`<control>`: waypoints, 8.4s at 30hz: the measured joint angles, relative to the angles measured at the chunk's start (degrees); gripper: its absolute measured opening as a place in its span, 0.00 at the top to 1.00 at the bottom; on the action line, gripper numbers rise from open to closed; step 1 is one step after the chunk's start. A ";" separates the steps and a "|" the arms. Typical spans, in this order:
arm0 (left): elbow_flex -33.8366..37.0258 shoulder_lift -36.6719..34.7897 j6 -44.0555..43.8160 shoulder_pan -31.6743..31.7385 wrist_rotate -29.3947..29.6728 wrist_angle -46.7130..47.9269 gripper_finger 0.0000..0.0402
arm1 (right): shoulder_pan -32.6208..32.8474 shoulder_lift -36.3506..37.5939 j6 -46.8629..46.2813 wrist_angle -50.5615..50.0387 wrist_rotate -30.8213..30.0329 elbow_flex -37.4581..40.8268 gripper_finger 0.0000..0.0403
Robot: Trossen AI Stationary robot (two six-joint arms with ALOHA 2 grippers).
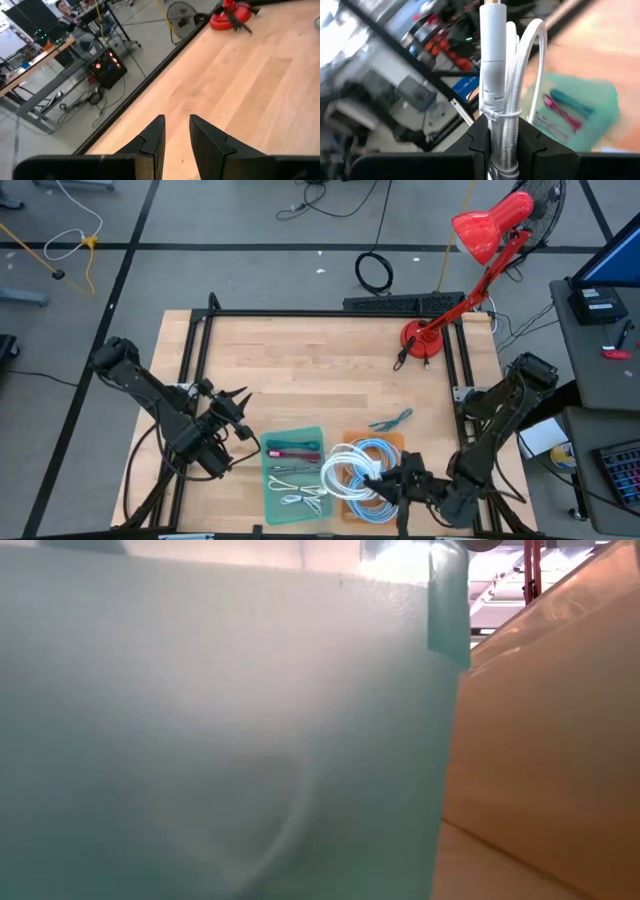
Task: Pick & Place USB Port
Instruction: Put the white video cable into the orange bin, then adjust the colored bins
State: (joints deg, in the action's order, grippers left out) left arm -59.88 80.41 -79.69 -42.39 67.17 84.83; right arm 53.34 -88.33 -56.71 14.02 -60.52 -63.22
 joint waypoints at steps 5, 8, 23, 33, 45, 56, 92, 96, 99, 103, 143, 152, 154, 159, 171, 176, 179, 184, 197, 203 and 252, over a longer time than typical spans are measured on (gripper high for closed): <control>-0.67 -0.06 1.27 -0.13 -1.69 0.22 0.77 | 0.59 -1.32 -22.37 -9.25 -2.07 -0.02 0.91; -1.59 -0.08 1.80 -0.90 -1.12 0.03 0.77 | 0.54 -3.70 -29.47 -8.94 1.13 0.02 0.91; -1.77 -0.08 4.47 -3.06 0.36 -2.02 0.77 | 5.16 -6.88 -53.65 -23.17 2.55 0.00 0.91; -1.81 -0.08 4.54 -3.06 1.41 -2.02 0.77 | 6.27 -7.15 -63.29 -30.74 12.22 0.00 0.91; -1.81 -0.08 4.54 -3.02 1.91 -2.16 0.77 | 4.19 -7.23 -65.63 -34.03 24.71 0.01 0.75; -1.81 -0.08 5.23 -3.02 1.95 -3.17 0.77 | 2.24 -6.86 -68.54 -40.50 36.45 0.00 0.70; -1.81 -0.08 10.02 -3.02 2.85 -6.98 0.77 | -8.08 -0.20 -57.52 -46.01 54.69 0.00 0.69; -1.81 -0.08 10.02 -3.02 2.85 -6.96 0.77 | -8.62 -0.20 -56.69 -45.97 54.85 0.00 0.69; -1.81 -0.08 10.02 -3.02 2.85 -6.99 0.77 | -8.82 -0.20 -56.11 -45.73 54.84 0.00 0.69; -1.81 -0.06 10.02 -3.02 2.81 -6.99 0.77 | -8.81 -0.20 -56.10 -45.53 54.77 0.00 0.69; -1.75 -0.06 18.74 -3.06 -1.38 -18.18 0.77 | -10.00 16.60 6.41 -28.88 11.75 0.09 0.50; -1.67 -0.06 39.91 -3.06 -4.69 -38.38 0.82 | -19.60 12.57 2.17 -28.63 6.80 10.98 0.71; -1.26 -0.07 41.41 -2.79 -4.57 -38.83 0.92 | -22.81 11.87 0.66 -26.72 6.79 14.31 0.80; 1.67 -0.06 40.84 -0.20 -5.63 -38.25 0.99 | -31.37 11.33 10.54 -7.96 12.63 22.40 0.98; 7.73 -0.07 32.92 9.13 -6.07 -40.19 1.00 | -46.95 -3.05 20.62 14.79 38.24 22.37 1.00; 11.18 -0.08 45.07 14.64 -11.76 -53.43 1.00 | -46.91 -7.16 22.02 19.51 38.30 19.71 1.00; 13.52 -0.08 51.59 17.39 -16.36 -63.21 1.00 | -46.91 -10.04 23.21 19.08 41.20 16.72 1.00; 16.91 -0.08 56.65 23.30 -22.37 -70.94 1.00 | -46.14 -14.53 24.69 17.73 44.48 11.53 1.00; 17.94 -0.08 57.14 24.27 -25.56 -71.79 1.00 | -43.50 -16.83 24.19 5.05 47.15 4.35 1.00; 17.94 -0.08 56.71 22.99 -25.14 -71.68 1.00 | -42.18 -16.87 22.37 3.22 47.19 4.42 1.00; 17.91 -0.10 54.11 19.85 -21.10 -67.84 1.00 | -36.10 -7.39 5.89 -33.19 33.07 4.55 1.00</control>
State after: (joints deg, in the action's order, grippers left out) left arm -41.96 80.31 -25.58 -22.55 46.06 16.99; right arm 17.25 -95.72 -50.82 -19.17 -27.46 -58.67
